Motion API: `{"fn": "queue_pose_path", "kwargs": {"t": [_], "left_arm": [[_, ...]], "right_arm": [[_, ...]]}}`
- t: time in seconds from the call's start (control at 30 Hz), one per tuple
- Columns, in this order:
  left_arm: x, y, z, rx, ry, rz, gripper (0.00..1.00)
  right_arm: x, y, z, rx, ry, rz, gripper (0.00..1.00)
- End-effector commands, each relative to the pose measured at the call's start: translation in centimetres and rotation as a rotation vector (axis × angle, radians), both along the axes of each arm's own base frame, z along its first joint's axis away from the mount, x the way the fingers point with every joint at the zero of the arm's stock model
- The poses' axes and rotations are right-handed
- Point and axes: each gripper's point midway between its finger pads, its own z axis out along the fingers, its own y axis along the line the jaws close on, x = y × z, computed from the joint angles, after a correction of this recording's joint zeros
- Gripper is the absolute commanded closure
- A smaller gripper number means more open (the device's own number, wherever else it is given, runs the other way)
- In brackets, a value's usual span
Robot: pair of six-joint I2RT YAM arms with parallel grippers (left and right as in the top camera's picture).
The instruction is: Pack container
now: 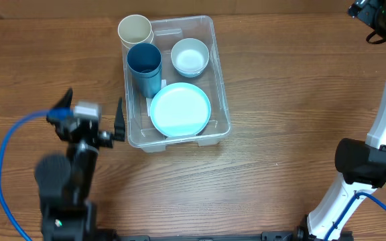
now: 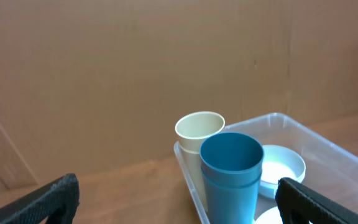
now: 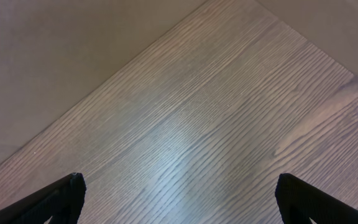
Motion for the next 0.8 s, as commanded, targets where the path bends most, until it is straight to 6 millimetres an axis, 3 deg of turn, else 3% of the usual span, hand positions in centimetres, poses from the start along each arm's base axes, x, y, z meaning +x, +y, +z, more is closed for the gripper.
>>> {"fn": "queue_pose_path", "kwargs": {"t": [0.0,0.33,0.6,0.77], "left_arm": [[-2.1,0.2,-2.9,0.008,-0.076,-0.001,0.00],[-4.6,0.6,-9.0,0.009,-0.126,0.011,0.00],[-4.8,1.2,-14.4,-0.013,0.079,0.036,0.00],[-4.8,1.4,-14.6,-0.045,0.088,0.044,0.00]], "right_arm": [[0.0,-0.2,0.3,-0.010,-0.010,-0.006,0.00],[0.0,-0.2,0.3,-0.010,-0.010,-0.006,0.00],[0.0,-0.2,0.3,-0.010,-0.010,-0.006,0.00],[0.0,-0.2,0.3,-0.010,-0.010,-0.006,0.00]]}}
